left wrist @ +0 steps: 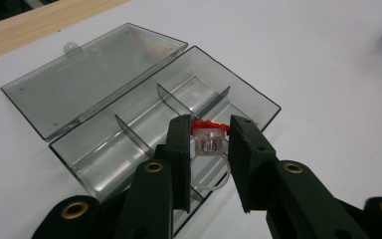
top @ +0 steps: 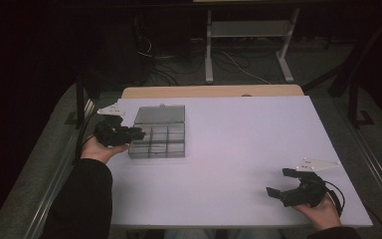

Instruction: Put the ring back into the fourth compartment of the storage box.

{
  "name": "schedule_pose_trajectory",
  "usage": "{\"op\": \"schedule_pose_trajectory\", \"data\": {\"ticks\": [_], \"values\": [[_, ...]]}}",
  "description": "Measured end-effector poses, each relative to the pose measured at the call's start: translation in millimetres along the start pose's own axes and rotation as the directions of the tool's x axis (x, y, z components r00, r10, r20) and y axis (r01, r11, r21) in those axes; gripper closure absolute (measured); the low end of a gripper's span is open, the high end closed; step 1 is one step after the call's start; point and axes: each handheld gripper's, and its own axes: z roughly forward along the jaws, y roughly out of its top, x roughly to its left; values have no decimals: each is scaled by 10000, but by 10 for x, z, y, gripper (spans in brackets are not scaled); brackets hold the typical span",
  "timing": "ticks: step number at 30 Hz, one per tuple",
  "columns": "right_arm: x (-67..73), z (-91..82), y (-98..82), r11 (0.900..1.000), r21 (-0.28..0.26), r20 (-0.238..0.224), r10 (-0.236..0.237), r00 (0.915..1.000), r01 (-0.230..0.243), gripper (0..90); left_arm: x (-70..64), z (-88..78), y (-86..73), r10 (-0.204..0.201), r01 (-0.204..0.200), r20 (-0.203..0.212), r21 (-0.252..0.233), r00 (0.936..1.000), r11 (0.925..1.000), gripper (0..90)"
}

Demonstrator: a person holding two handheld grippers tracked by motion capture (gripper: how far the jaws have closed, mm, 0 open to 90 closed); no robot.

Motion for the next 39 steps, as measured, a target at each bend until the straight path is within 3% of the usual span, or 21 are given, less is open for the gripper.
{"op": "schedule_pose_trajectory", "data": {"ticks": [10,24,34,39], "values": [[-3,1,-2,10000,32,3,7,10000,-7,0,91,57,54,-69,70,-199,39,9998,10000,698],[-7,5,-6,10000,56,13,16,10000,-16,1,275,176,15,-533,529,-593,-89,9968,9986,696],[-11,16,-7,9999,109,12,-5,10000,5,1,376,296,-1,-908,882,-907,-319,9917,9956,696],[-13,15,-8,9999,111,22,11,10000,-11,1,449,364,-46,-1378,1335,-997,-480,9854,9899,697]]}}
